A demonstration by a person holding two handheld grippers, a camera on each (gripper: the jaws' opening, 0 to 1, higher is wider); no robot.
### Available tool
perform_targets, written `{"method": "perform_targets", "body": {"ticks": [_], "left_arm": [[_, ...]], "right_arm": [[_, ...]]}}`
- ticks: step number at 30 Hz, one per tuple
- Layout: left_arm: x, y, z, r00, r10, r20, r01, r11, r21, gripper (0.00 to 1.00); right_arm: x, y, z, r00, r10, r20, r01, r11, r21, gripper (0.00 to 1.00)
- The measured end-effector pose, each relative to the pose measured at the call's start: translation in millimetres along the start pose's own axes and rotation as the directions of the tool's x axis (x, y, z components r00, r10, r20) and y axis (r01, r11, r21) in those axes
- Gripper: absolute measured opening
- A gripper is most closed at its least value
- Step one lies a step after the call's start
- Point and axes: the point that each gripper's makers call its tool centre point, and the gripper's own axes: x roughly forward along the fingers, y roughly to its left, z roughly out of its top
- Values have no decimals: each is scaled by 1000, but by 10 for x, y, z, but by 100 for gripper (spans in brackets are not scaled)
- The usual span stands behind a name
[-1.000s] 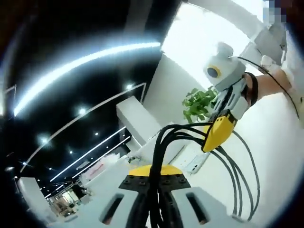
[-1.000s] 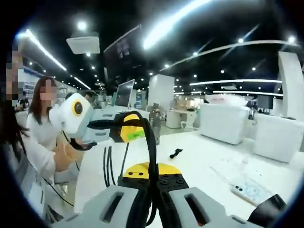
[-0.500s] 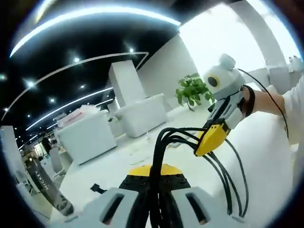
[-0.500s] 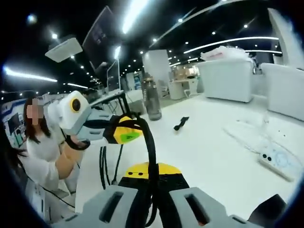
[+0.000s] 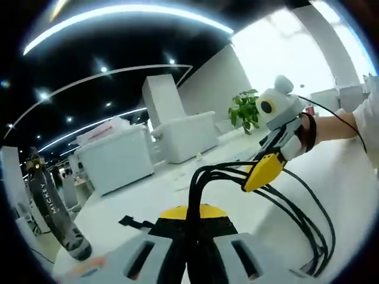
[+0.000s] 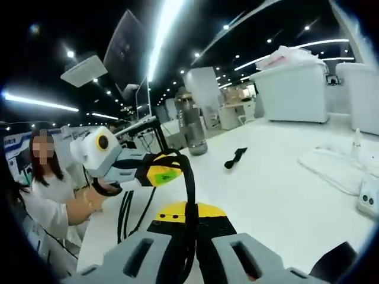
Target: Coil the Type-C to USB data cable on the desktop and secure it with Velcro straps.
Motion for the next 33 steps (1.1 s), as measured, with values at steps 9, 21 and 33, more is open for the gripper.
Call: {"method": "perform_targets", "body": {"ticks": [9, 21, 33], "left_arm": [[-196, 319, -144, 997, 74, -20, -74, 997, 25, 4], [-388, 683, -296, 971, 209, -116, -201, 977, 76, 4], [-606, 1006, -217, 946, 315, -80, -321, 945, -62, 4]], "right_arm": [[-84, 2, 787, 940, 41, 340, -50, 999, 18, 23], [1008, -745, 333, 975, -153, 159, 207, 884, -419, 23], [1694, -794, 164, 966, -247, 80, 246, 777, -580, 25]]}}
